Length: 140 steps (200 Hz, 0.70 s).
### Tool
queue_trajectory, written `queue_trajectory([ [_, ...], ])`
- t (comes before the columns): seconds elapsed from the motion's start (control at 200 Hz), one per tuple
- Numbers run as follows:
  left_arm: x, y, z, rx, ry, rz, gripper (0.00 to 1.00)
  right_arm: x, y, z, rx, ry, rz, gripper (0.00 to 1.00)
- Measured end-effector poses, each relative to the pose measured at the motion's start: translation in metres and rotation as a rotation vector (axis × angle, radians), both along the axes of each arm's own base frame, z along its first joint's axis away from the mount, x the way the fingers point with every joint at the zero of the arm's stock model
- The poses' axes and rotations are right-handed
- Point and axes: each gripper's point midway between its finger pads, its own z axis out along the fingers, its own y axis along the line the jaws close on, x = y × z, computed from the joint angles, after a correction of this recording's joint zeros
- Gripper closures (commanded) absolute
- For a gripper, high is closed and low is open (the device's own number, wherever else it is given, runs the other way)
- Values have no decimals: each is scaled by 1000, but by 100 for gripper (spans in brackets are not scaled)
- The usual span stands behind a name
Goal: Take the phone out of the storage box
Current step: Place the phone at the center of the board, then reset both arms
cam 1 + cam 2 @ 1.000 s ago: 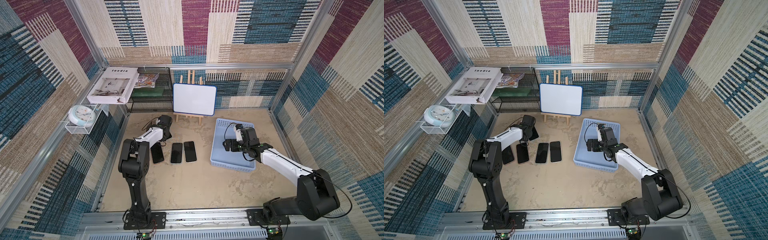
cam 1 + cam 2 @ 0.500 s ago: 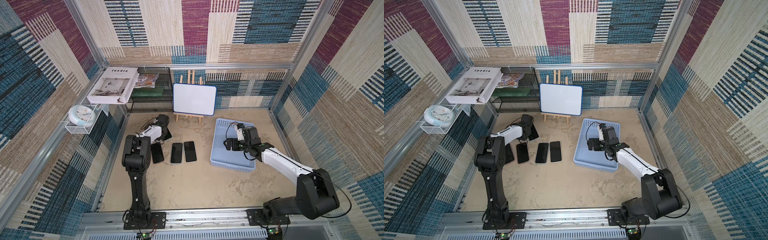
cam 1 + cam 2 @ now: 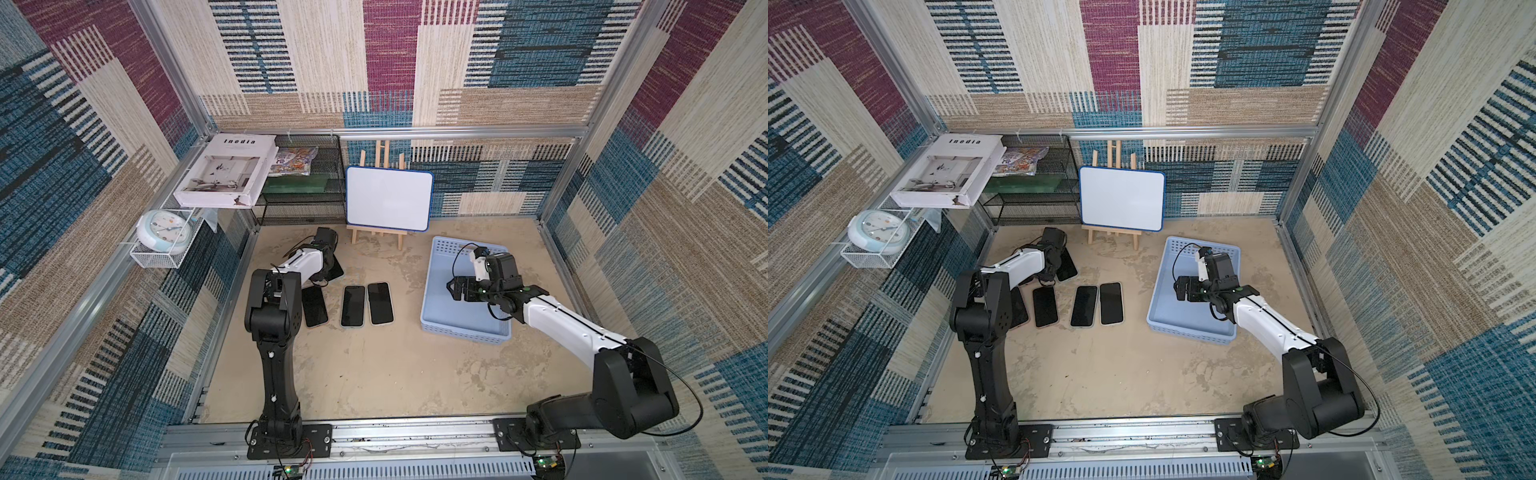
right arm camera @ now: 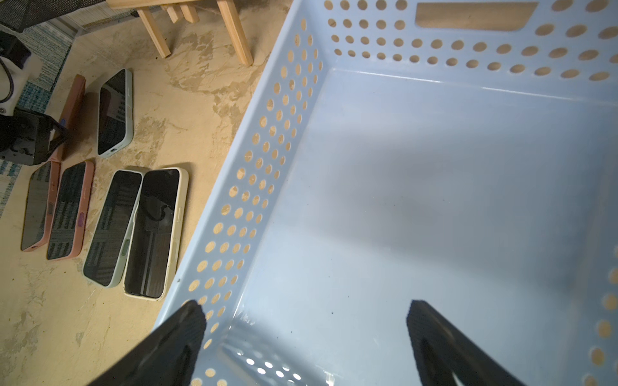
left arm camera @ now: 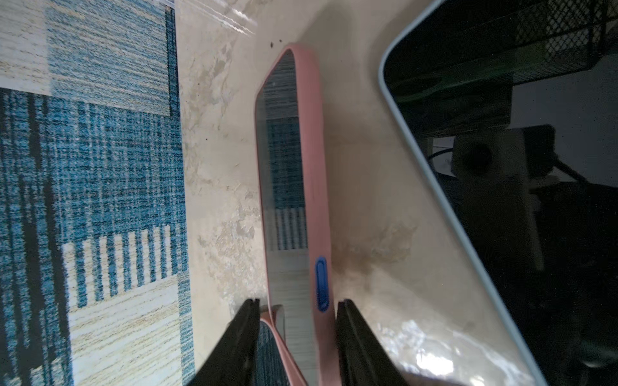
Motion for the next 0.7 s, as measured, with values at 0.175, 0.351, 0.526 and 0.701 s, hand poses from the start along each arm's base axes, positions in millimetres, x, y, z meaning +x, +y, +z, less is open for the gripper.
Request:
queue_trajectory([
  [0.175, -3, -8, 15, -45, -25, -1, 52, 0, -1, 0, 0, -1, -3, 0],
  [0.351, -11, -31, 51, -91, -152, -39, 44, 1, -13, -11, -26, 1, -39, 0],
  [0.526, -26, -70, 100, -199, -326, -125, 11, 1, -31, 3, -71, -82, -92, 0],
  [0.701, -65, -78, 126, -352, -484, -137, 0, 11, -43, 46, -105, -252, -124, 0],
])
